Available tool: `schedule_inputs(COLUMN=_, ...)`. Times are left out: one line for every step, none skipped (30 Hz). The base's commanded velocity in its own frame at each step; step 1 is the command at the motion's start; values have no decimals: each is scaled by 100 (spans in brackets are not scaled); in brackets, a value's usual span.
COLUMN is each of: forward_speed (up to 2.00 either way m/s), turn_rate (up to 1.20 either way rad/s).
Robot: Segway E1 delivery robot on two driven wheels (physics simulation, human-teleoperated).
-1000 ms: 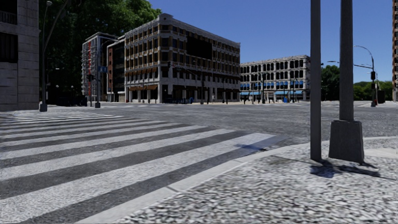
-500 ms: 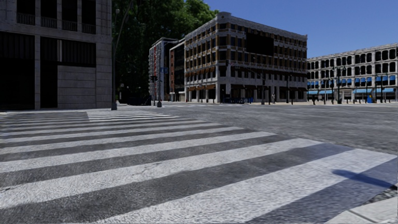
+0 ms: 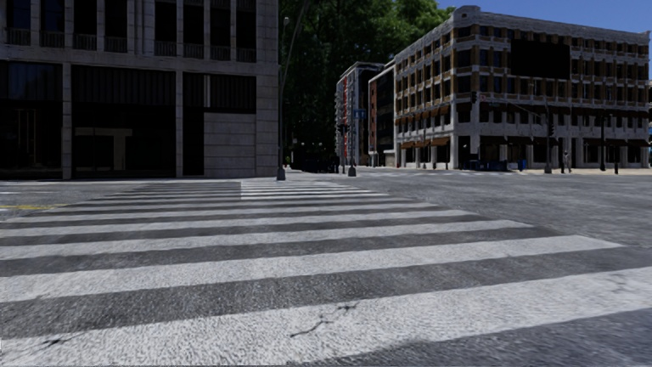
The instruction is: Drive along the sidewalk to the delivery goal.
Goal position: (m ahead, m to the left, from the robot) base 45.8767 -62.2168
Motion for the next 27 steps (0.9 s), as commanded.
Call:
schedule_inputs(forward_speed=136, turn_rate=57)
schedule_inputs(forward_speed=136, turn_rate=45)
schedule_inputs(forward_speed=136, turn_rate=0)
schedule_inputs(forward_speed=136, turn_rate=0)
schedule_inputs(forward_speed=136, turn_rate=0)
schedule_inputs(forward_speed=136, turn_rate=0)
schedule_inputs(forward_speed=136, turn_rate=0)
schedule_inputs(forward_speed=136, turn_rate=0)
schedule_inputs(forward_speed=136, turn_rate=0)
schedule_inputs(forward_speed=136, turn_rate=0)
schedule_inputs(forward_speed=136, turn_rate=0)
schedule_inputs(forward_speed=136, turn_rate=0)
schedule_inputs(forward_speed=136, turn_rate=0)
schedule_inputs(forward_speed=136, turn_rate=0)
schedule_inputs(forward_speed=136, turn_rate=0)
schedule_inputs(forward_speed=136, turn_rate=0)
schedule_inputs(forward_speed=136, turn_rate=0)
schedule_inputs(forward_speed=136, turn_rate=0)
schedule_inputs(forward_speed=136, turn_rate=0)
schedule_inputs(forward_speed=136, turn_rate=0)
schedule_inputs(forward_speed=136, turn_rate=0)
schedule_inputs(forward_speed=137, turn_rate=0)
schedule_inputs(forward_speed=148, turn_rate=0)
schedule_inputs(forward_speed=169, turn_rate=0)
schedule_inputs(forward_speed=200, turn_rate=0)
schedule_inputs(forward_speed=200, turn_rate=0)
schedule_inputs(forward_speed=200, turn_rate=0)
